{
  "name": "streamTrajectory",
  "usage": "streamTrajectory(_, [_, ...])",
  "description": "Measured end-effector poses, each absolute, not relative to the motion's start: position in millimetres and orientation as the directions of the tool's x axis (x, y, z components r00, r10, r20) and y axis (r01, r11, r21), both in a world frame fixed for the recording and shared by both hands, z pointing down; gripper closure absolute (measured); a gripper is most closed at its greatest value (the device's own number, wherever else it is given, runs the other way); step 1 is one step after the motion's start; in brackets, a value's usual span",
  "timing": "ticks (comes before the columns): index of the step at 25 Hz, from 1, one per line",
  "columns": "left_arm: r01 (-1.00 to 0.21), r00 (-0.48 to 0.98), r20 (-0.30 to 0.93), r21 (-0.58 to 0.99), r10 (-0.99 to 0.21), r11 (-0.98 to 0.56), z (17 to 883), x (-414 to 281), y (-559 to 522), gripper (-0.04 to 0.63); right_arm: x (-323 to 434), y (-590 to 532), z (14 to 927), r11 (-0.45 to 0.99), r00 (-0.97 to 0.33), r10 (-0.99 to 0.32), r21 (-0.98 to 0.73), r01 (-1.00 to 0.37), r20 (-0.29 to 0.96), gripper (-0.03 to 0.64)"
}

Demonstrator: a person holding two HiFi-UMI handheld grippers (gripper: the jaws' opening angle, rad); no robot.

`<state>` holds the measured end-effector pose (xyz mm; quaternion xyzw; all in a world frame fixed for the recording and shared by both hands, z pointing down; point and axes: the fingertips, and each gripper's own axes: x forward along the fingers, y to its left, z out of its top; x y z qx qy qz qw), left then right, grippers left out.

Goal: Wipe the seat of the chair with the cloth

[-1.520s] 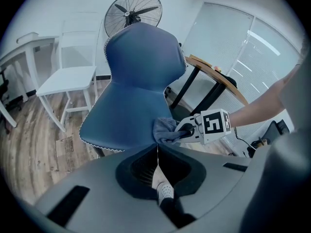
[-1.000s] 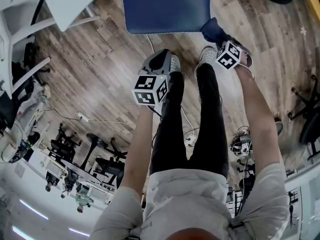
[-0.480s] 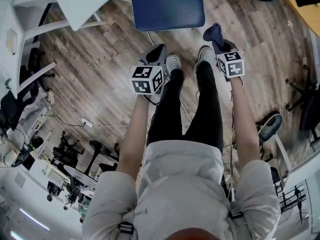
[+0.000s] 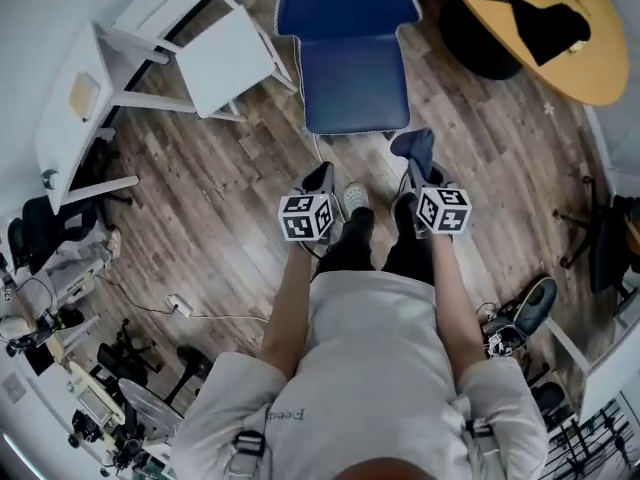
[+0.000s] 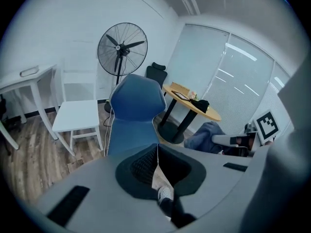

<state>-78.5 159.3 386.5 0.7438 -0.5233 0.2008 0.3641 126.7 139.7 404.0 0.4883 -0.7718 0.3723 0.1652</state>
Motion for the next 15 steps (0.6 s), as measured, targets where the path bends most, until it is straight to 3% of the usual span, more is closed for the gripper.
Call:
streamTrajectory(9, [-0.930, 0.359, 0.585, 0.295, -0.727, -0.222, 316, -102, 135, 0.568, 91, 146, 330, 0.246, -0.454, -0.716, -0.417, -0.875, 0.530, 0.568])
streamTrajectory(15, [-0.927, 0.370, 0.570, 0.273, -0.733, -0.256, 302, -96, 134, 0.567, 66, 151, 304, 0.340, -0.495, -0.728, -0.376, -0.862, 0.474, 0.568])
